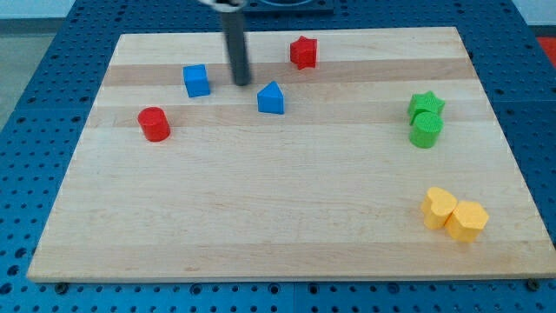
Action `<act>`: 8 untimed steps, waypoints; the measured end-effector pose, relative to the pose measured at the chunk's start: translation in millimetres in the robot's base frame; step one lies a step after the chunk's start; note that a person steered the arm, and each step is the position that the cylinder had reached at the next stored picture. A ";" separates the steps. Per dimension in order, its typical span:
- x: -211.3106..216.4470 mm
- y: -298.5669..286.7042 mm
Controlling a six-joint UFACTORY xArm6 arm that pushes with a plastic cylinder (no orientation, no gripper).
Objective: Move the blue triangle towards the red circle
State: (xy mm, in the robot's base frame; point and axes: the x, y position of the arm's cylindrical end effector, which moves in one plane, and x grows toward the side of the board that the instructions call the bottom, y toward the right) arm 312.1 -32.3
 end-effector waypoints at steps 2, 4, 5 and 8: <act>7.8 87.0; 29.4 61.0; 48.9 40.5; 37.1 -32.3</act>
State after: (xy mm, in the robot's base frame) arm 349.2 -64.6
